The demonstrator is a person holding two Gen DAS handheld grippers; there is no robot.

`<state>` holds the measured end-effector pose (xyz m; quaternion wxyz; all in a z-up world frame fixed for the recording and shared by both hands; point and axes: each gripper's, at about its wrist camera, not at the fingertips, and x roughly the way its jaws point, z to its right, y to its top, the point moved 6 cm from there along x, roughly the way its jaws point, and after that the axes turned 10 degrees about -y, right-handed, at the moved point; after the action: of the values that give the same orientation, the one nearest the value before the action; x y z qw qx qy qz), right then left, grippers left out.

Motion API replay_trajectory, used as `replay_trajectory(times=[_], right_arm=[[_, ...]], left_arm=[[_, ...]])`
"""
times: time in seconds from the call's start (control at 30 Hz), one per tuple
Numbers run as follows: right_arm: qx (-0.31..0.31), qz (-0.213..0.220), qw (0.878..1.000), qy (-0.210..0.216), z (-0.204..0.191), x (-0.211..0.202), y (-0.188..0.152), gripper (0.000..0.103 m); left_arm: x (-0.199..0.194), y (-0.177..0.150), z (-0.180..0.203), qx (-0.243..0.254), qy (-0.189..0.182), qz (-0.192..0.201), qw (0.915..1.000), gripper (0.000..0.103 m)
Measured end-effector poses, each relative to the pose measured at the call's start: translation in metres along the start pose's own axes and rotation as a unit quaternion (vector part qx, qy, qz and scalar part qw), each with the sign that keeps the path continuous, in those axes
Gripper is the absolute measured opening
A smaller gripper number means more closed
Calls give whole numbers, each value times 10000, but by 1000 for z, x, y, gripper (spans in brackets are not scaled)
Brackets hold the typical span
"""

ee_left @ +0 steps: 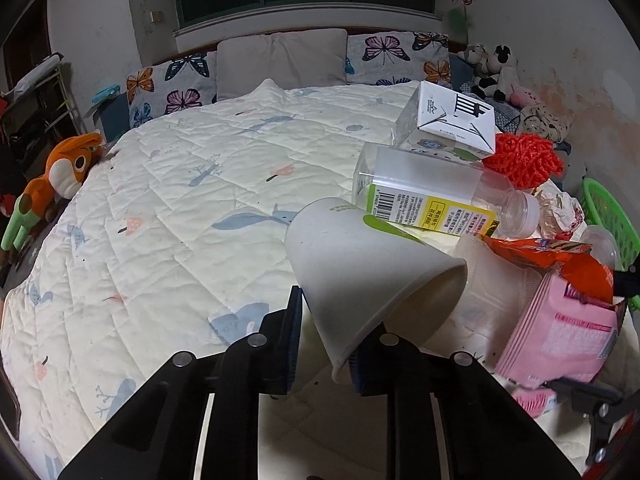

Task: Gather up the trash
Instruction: 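Grasp the white paper cup with the left tool while the right tool grasps the pink snack bag, then lift and carry the cup and pink bag toward the green basket with both tools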

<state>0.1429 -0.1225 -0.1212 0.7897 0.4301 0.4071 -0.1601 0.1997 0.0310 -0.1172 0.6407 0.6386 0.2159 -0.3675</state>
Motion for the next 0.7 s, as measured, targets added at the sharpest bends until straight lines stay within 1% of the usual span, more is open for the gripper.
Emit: replay_trajectory(times=[0.17, 0.23, 0.33, 0.53, 0.6, 0.7], right_arm=[[153, 63, 9999, 30, 4, -7, -4, 65], [256, 116, 9996, 68, 6, -12, -5, 63], [401, 189, 9989, 156, 8, -22, -6, 56], [598, 321, 9974, 241, 9, -36, -7, 50], [689, 353, 9966, 289, 9, -41, -9, 45], [842, 420, 9950, 331, 12, -48, -11, 43]], left_arm=[[-5, 1, 0, -31, -59, 54, 10000, 10], [-9, 1, -1, -34, -75, 87, 9999, 10], [-16, 1, 0, -44, -89, 141, 9999, 7], [-31, 0, -1, -58, -82, 252, 9996, 4], [-36, -1, -2, -81, -90, 283, 9995, 3], [-47, -1, -1, -76, -101, 375, 9992, 3]])
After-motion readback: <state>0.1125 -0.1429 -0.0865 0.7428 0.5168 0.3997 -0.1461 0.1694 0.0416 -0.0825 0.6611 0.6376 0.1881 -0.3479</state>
